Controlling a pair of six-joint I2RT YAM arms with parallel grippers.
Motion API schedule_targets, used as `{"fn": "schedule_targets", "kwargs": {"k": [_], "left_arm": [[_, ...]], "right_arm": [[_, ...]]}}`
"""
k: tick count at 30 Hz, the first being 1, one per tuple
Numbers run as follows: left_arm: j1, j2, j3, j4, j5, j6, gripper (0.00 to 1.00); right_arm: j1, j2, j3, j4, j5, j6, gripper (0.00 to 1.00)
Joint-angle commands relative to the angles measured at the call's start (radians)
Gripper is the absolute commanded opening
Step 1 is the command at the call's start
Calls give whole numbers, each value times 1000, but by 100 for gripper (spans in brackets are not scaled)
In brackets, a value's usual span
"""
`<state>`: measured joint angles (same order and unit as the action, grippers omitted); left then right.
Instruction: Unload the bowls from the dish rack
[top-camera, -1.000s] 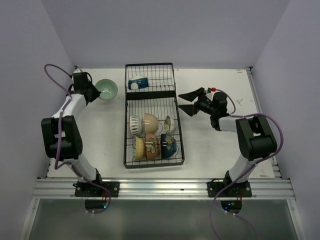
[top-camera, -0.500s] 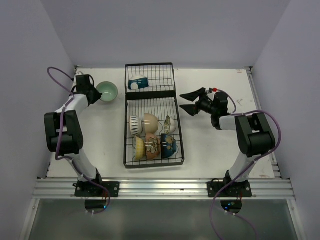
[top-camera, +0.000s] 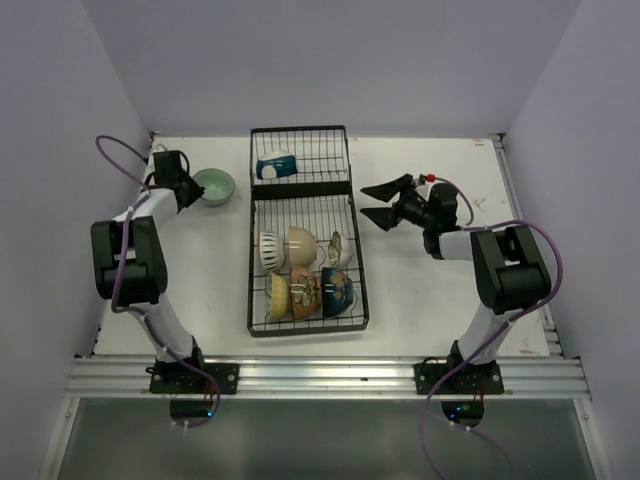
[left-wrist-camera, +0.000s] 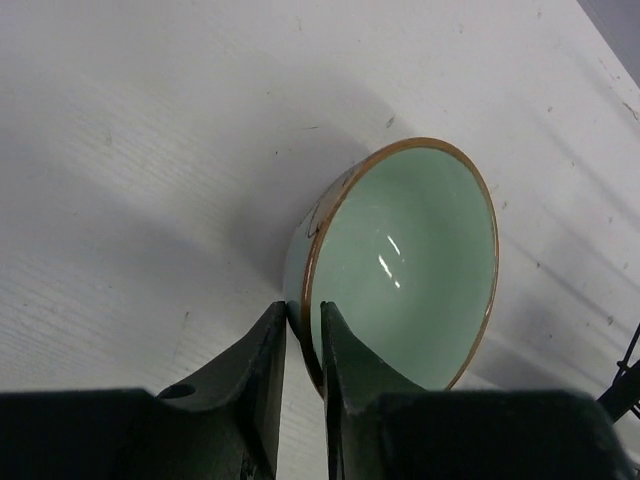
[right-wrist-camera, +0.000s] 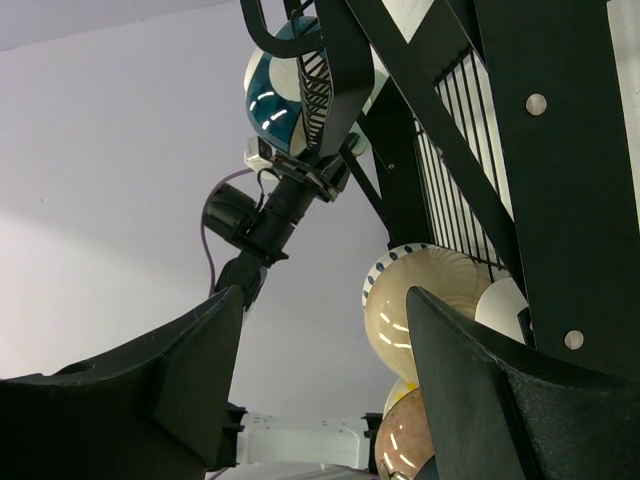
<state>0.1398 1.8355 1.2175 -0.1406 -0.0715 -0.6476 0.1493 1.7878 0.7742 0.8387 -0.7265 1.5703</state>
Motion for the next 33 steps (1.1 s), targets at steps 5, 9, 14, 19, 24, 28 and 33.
{"fn": "schedule_targets", "kwargs": {"k": [5, 9, 14, 19, 24, 28, 33], "left_arm": [[11, 42, 46, 76, -17, -14, 25], [11, 47, 47, 76, -24, -9, 32], [12, 28, 40, 70, -24, 9, 52], [12, -51, -19, 110, -13, 35, 75], [12, -168, -42, 124, -5, 61, 84], [12, -260, -55, 110, 21, 78, 86], [14, -409, -96, 105, 65, 114, 93]], "right_arm": [[-7, 1, 31, 39, -25, -9, 70], [-8, -1, 30, 39, -27, -9, 70], [-7, -5, 33, 40, -36, -10, 72], [-8, -25, 39, 42, -39, -15, 76], [-7, -47, 49, 24, -28, -32, 77], [15, -85, 112, -73, -7, -137, 80], [82, -90, 194, -210, 61, -228, 81]]}}
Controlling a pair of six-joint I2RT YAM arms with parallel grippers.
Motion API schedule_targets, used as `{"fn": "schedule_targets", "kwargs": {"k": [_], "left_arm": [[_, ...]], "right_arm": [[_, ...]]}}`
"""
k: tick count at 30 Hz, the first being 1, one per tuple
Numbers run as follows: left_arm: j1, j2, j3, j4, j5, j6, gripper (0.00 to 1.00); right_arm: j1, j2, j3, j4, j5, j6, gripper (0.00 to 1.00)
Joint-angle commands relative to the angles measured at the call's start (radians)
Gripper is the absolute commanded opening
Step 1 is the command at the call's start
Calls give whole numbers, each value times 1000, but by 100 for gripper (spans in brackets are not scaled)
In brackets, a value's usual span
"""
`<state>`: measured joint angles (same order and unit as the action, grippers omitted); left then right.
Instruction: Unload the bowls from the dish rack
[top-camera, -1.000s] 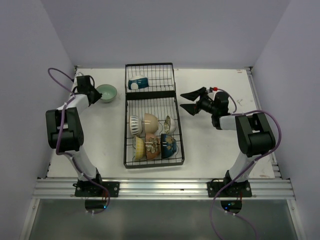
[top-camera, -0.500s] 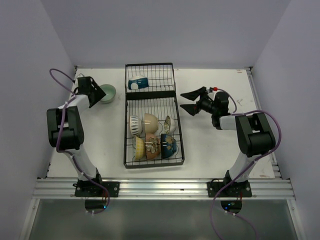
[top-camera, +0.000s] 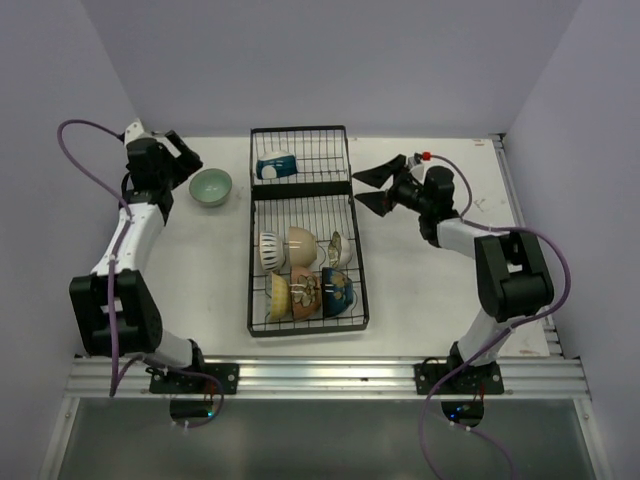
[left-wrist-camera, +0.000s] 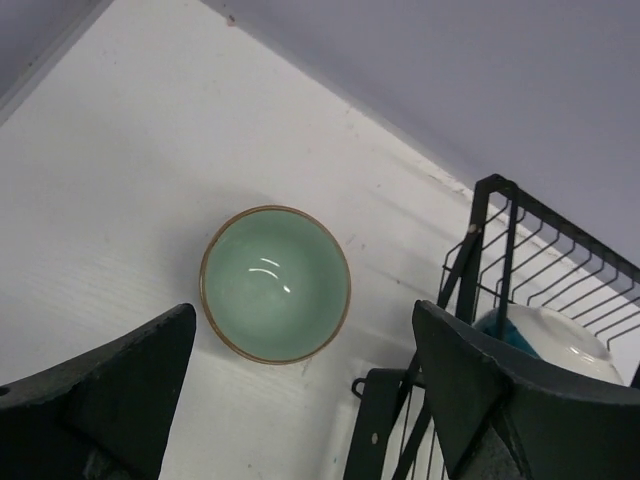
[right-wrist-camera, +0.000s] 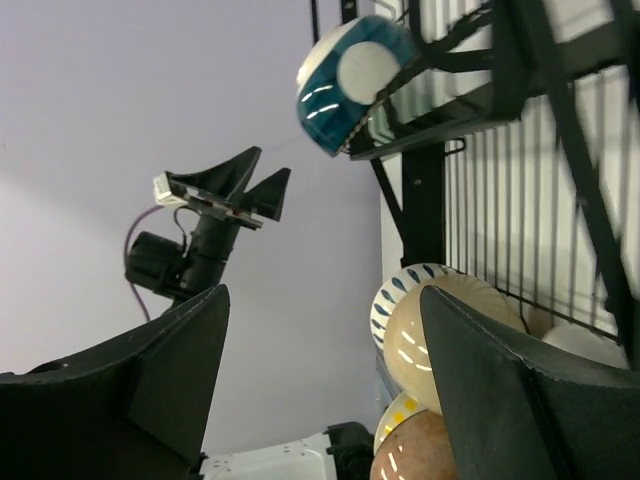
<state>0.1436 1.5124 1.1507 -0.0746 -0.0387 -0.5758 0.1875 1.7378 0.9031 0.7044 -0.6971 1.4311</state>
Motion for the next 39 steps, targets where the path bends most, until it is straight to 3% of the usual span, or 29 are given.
{"fn": "schedule_targets", "kwargs": {"k": [1, 10, 12, 17, 22, 39], "left_arm": [[8, -128, -54, 39, 78, 44, 98], [7, -374, -241, 41, 169, 86, 100], [4, -464, -302, 58, 142, 105, 94], [-99, -612, -422, 110, -45, 192, 99], [-222, -659, -425, 78, -187, 254, 100], [-383, -681, -410, 27, -316, 306, 100]], "right_arm": [[75, -18, 98, -92, 50, -96, 81], [220, 103, 269, -117, 133, -83, 80], [243, 124, 304, -158, 165, -90, 80], [299, 206, 411, -220, 243, -83, 80], [332, 285, 538, -273, 309, -69, 80], [375, 440, 694, -272, 401, 17, 79]]}}
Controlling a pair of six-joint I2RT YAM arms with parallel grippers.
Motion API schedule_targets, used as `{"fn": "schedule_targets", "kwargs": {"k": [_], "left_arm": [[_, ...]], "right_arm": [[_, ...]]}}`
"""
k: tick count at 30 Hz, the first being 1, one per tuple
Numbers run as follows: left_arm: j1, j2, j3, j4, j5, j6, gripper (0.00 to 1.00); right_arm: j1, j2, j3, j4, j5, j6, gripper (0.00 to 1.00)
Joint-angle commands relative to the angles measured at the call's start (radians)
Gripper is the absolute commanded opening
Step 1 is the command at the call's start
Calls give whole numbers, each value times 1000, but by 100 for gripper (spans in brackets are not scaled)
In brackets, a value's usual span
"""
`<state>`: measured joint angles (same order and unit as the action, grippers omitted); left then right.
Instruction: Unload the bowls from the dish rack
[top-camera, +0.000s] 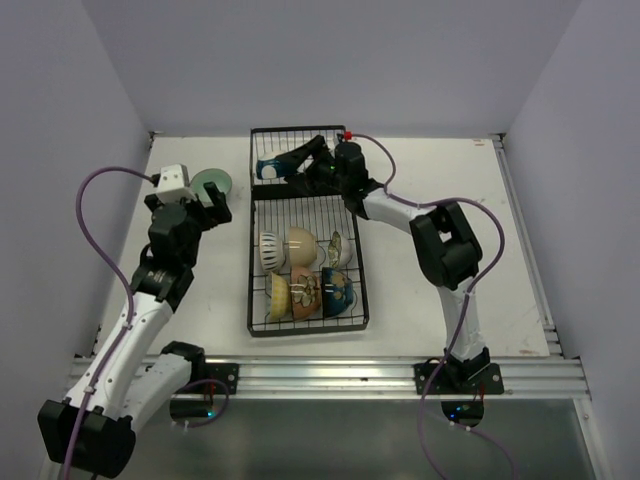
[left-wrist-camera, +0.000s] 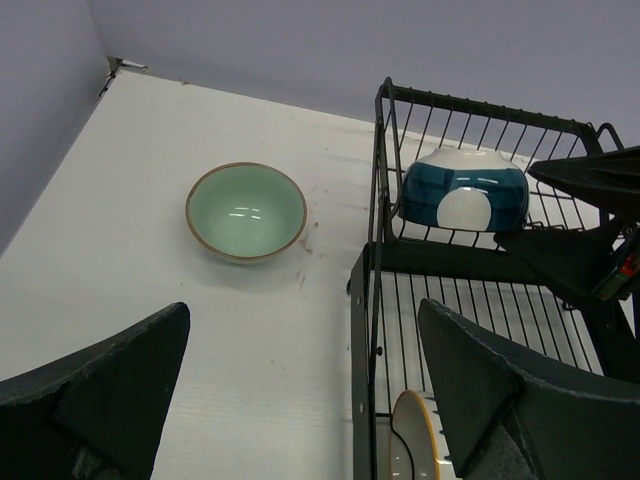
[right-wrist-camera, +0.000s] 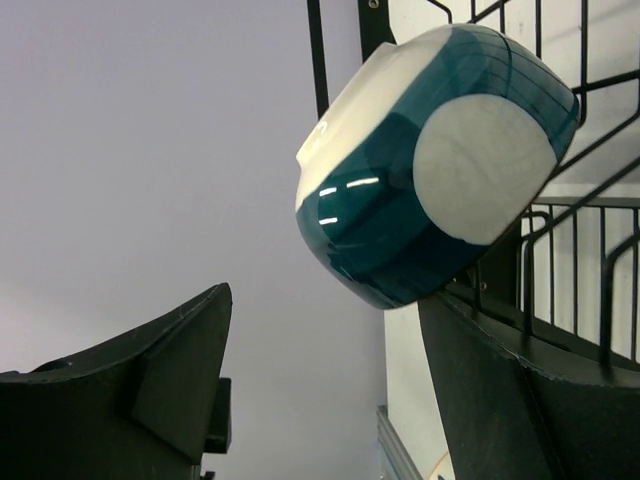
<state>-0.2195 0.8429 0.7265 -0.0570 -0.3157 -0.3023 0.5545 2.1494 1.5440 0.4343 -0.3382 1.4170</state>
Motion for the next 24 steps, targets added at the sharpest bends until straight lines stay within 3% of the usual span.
{"fn": "schedule_targets", "kwargs": {"k": [1, 14, 24], "left_arm": [[-30, -13, 14, 9, -43, 34, 100], [-90, -8, 13, 11, -63, 52, 100], [-126, -10, 7, 16, -80, 65, 100]], "right_arm": [[10, 38, 59, -2, 47, 36, 79], [47, 61, 74, -8, 169, 83, 68], [61, 116, 146, 1, 231, 128, 38]]}}
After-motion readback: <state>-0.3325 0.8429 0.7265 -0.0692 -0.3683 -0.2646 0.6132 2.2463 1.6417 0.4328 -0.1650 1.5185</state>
